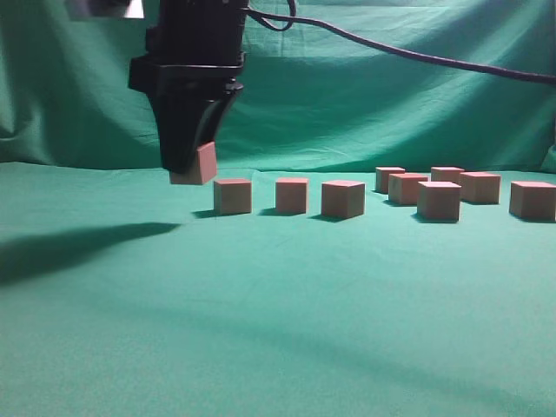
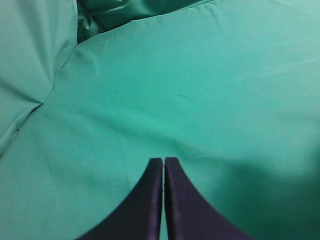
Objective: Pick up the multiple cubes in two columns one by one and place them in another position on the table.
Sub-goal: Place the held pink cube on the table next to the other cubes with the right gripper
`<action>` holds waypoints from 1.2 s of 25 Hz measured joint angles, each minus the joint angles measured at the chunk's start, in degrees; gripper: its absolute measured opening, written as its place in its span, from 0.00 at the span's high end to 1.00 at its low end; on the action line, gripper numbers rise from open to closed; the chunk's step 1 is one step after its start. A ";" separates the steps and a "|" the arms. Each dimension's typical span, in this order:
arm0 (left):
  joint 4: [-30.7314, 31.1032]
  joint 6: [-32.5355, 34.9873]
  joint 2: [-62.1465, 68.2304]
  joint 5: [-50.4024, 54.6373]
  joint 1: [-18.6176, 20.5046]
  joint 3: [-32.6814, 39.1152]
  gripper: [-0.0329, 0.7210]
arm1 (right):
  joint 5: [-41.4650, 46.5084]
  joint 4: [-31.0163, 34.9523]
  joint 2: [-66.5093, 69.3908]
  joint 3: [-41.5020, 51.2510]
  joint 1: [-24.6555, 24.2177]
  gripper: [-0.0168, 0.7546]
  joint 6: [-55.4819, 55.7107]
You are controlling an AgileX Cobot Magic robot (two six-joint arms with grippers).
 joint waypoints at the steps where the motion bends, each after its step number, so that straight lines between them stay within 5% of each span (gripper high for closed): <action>1: 0.00 0.00 0.00 0.00 0.00 0.00 0.96 | -0.41 0.30 0.00 0.00 0.00 0.65 -1.56; 18: 0.00 0.00 0.00 0.00 0.00 0.00 0.96 | -0.04 9.93 2.06 -0.08 -3.01 0.65 -19.41; 30: 0.00 0.00 0.00 0.00 0.00 0.00 0.96 | -0.04 10.11 3.63 -0.08 -3.26 0.65 -26.96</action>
